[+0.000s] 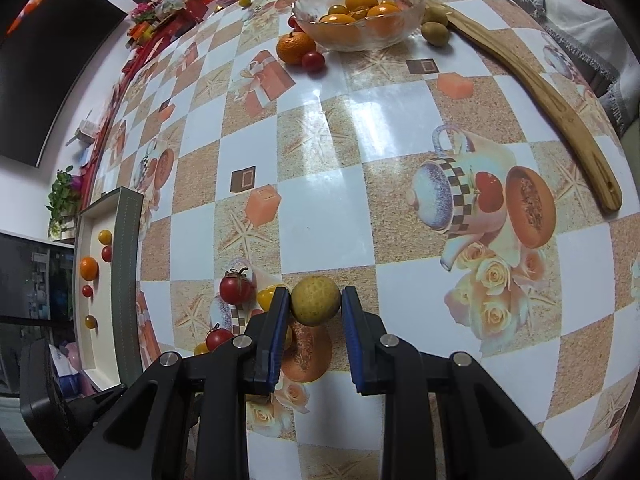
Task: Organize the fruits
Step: 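Carry both brown-green fruits to the cream tray and open both tools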
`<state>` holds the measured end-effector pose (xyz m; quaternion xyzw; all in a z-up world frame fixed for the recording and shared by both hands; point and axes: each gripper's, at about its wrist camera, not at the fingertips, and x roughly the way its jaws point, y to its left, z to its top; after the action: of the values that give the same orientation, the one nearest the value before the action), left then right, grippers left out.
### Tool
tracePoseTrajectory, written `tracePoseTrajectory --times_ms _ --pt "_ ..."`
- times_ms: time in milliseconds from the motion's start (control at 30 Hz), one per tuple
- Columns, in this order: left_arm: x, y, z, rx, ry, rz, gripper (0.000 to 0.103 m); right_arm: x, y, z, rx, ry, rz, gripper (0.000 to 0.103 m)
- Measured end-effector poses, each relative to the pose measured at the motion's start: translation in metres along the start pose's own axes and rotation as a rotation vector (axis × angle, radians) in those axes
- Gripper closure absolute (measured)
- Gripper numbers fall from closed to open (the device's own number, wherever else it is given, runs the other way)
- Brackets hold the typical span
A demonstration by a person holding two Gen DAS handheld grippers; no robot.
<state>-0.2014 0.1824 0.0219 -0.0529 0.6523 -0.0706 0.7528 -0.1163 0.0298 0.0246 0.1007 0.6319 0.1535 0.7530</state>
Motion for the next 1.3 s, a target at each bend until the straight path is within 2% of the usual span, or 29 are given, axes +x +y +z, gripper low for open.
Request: tracePoseTrajectory --times_ms 367,667,967,1300 --pt "-0.017 0.021 0.015 -0.036 -0.055 -0.023 0.078 -0.006 0.029 0.004 -0.068 -0.002 -0.001 0.074" --pt "-0.048 0.065 0.016 -0.116 -0.136 0.001 0.078 -0.001 0.077 0.011 -0.151 0.004 0.026 0.074" --pt "-0.064 0.125 0.002 -0.234 -0.179 0.075 0.078 0.016 0.143 0.015 -0.274 0.038 0.063 0.074" --pt "-0.065 0.201 -0.033 -0.38 -0.167 0.185 0.078 0.047 0.225 0.007 -0.431 0.1 0.119 0.074"
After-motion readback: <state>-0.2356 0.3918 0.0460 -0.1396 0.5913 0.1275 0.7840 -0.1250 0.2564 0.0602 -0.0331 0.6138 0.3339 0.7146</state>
